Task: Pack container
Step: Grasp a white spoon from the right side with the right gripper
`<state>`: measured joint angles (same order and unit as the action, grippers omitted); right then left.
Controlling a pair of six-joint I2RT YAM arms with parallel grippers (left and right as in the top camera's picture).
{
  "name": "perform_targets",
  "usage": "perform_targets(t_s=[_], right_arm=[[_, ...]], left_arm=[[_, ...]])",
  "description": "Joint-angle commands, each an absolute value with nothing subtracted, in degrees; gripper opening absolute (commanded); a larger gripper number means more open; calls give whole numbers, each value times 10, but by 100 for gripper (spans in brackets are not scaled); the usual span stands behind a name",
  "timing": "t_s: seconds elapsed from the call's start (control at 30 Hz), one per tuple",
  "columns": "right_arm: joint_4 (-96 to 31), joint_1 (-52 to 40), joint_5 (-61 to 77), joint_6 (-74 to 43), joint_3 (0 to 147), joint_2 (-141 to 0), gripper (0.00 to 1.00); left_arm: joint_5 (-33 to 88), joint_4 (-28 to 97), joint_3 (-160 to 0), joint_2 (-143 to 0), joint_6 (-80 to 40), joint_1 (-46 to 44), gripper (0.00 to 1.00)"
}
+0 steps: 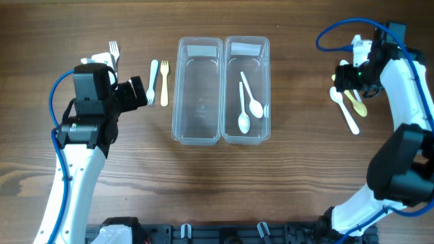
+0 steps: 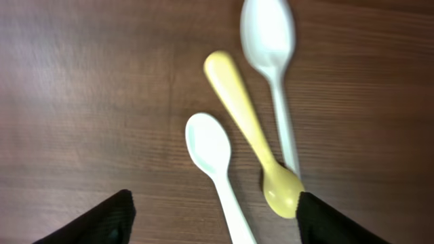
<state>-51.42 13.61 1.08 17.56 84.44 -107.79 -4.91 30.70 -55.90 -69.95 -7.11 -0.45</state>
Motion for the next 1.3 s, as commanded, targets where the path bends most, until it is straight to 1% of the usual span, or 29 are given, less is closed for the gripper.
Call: perform_targets(t_s=[0.0,0.13,0.27,0.37,0.73,0.8,0.9,0.93,1.03,1.07,1.13,1.27], right_arm=[[-521,136,31,240,837,-1117,72],[-537,136,43,240,837,-1152,73],[-552,136,43,239,836,-1186,64],[-554,136,43,238,835,-1197,61],[-526,136,18,221,809,-1197,59],[-520,136,11,214,798,-1197,54],[-511,136,9,206,782,-1197,44],[-509,136,9,195,777,-1197,40],[-505,136,9,159,773,-1197,17],[-504,136,9,150,773,-1197,15],[-504,136,9,125,778,-1197,9],[-510,133,43,88,801,-1181,4]], left_arm=[[-57,307,-570,-702,-62,-1,100],[-57,307,-570,-702,-62,-1,100],[-57,307,-570,-702,-62,-1,100],[-57,307,-570,-702,-62,-1,100],[-57,307,-570,-702,-62,-1,100],[-57,307,-570,-702,-62,-1,100],[-57,307,-570,-702,-62,-1,100],[-57,307,-570,-702,-62,-1,100],[-57,307,-570,-702,-62,-1,100],[-57,307,-570,-702,-62,-1,100],[-57,307,-570,-702,-62,-1,100],[-57,307,-570,-702,-62,-1,100]])
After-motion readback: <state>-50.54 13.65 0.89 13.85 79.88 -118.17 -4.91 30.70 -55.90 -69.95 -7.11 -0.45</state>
